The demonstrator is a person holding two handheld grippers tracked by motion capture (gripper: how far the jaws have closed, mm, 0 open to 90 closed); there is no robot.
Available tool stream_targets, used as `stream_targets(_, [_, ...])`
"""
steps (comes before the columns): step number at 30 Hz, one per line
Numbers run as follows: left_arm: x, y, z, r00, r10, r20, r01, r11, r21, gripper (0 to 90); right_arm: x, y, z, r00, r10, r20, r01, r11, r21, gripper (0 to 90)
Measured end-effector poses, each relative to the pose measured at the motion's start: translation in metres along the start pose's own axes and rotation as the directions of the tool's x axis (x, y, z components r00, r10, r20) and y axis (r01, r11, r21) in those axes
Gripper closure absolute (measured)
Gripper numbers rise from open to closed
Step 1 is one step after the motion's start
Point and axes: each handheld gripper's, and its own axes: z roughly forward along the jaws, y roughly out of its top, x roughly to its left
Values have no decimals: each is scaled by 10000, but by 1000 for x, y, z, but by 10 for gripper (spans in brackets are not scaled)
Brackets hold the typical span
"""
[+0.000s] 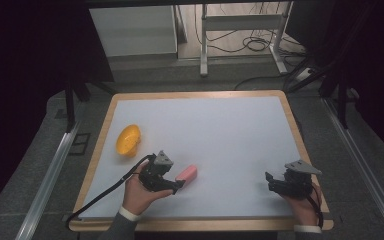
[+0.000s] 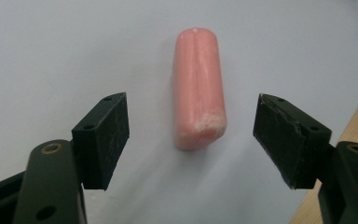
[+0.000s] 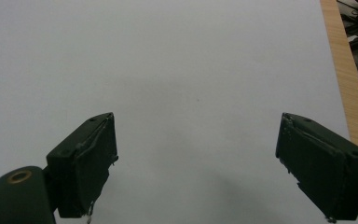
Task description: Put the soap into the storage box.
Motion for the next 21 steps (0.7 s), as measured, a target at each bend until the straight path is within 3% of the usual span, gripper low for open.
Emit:
stream_targets(13, [-4,13,15,9998,61,-192,-53,9990,449,275,0,-1,2,10000,-20,-5,20,10000,89,121])
stream_targets(16, [-3,16,19,9999,-90,-135,96,9989,454,284,0,-1,2,10000,-36,10,36,10000,81,122])
stream_targets(21, [-4,20,27,9998,-3,-195,18,9968,794,288,0,-1,2,10000,-21,16,21,9999,106,121])
